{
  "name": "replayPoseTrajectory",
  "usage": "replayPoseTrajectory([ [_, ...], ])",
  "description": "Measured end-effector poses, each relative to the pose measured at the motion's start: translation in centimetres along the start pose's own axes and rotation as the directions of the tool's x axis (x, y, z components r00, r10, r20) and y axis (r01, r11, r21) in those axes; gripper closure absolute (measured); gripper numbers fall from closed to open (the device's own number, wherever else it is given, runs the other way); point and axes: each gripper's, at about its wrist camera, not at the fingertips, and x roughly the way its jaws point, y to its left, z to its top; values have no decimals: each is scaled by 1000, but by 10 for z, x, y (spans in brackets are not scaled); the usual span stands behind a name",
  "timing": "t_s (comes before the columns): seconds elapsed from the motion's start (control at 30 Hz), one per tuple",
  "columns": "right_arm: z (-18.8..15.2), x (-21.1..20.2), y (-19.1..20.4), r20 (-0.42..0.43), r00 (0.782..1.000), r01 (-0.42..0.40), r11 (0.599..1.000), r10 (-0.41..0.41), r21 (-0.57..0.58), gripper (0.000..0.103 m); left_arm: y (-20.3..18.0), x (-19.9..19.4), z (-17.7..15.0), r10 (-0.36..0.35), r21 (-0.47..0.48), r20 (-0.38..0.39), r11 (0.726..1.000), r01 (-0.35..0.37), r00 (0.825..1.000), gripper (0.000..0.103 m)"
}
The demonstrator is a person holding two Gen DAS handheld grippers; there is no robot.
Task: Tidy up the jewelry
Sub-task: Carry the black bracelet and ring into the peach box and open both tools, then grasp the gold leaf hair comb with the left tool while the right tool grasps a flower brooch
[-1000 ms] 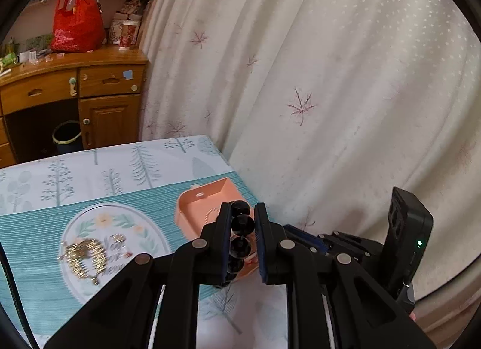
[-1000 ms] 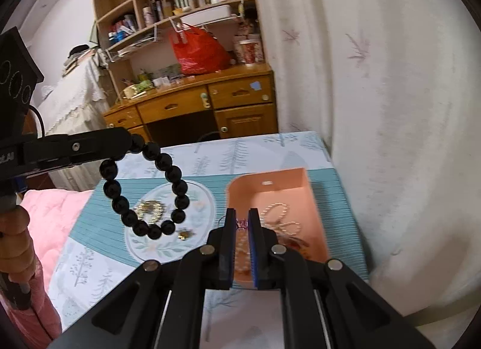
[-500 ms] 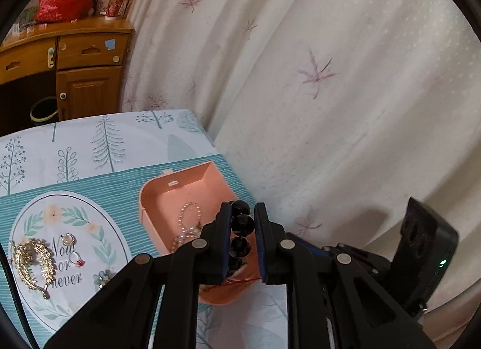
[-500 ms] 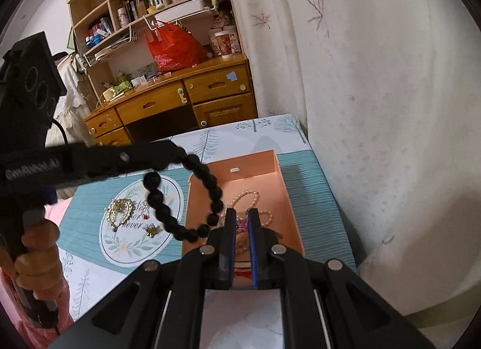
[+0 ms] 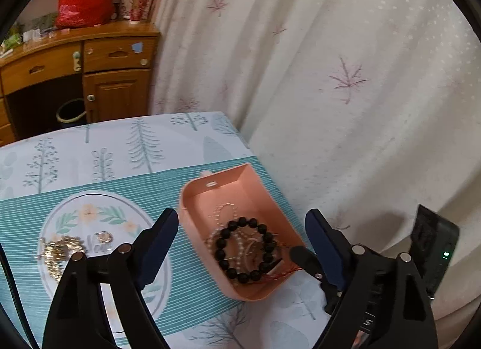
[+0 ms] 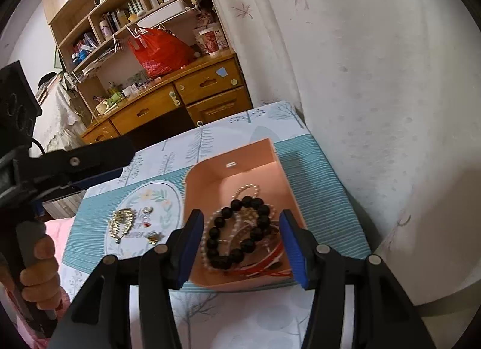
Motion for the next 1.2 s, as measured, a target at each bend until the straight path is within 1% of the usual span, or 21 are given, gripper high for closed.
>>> replayPoseTrajectory([
  [0.1,-4,1,7,-10,1000,4,1000,-4,-6,45,4,-3,0,27,-8,-17,1000,-27,1000,17],
  [0.17,-7,4,13,-25,1000,-5,1000,5,-7,45,7,-5,1,44,-18,-22,999,-44,999,17],
  [0.23,-10,7,18,-39,999,-18,1000,18,-3,44,11,-11,1,103,-30,-31,994,-104,994,17],
  [0.3,-13,11,24,-55,998,-28,1000,28,0,44,14,-18,1,176,-27,-33,984,-177,984,17],
  [0.37,-15,15,32,-72,997,-36,999,36,-8,44,17,-27,-1,231,-17,-22,973,-232,973,17],
  [0.4,-16,16,37,-75,996,-41,999,40,-14,44,20,-33,0,242,-23,-17,970,-243,970,17],
  [0.5,-19,18,52,-83,995,-53,998,50,-41,44,31,-52,1,223,-62,4,973,-223,975,17],
  [0.6,-23,19,66,-78,995,-62,996,57,-60,44,48,-64,-4,209,-72,-10,975,-210,978,17],
  [0.7,-27,22,78,-58,996,-66,996,62,-57,44,71,-73,-10,213,-96,-20,972,-214,977,17],
  [0.77,-29,26,84,-47,996,-72,996,69,-57,44,87,-78,-15,231,-120,-27,965,-232,973,17],
  [0.87,-33,37,95,-47,996,-73,995,70,-64,44,115,-85,-21,292,-153,-38,943,-294,956,17],
  [0.93,-36,45,103,-56,996,-78,994,74,-72,44,129,-86,-24,327,-155,-21,933,-326,945,17],
  [1.0,-38,53,113,-67,995,-75,993,69,-90,44,144,-82,-29,359,-140,-33,922,-360,933,17],
  [1.07,-42,61,124,-72,996,-60,991,52,-117,44,152,-77,-34,367,-122,-45,921,-369,929,17],
  [1.2,-47,76,141,-73,997,-30,984,17,-176,44,169,-65,-41,355,-89,-67,929,-359,933,16],
])
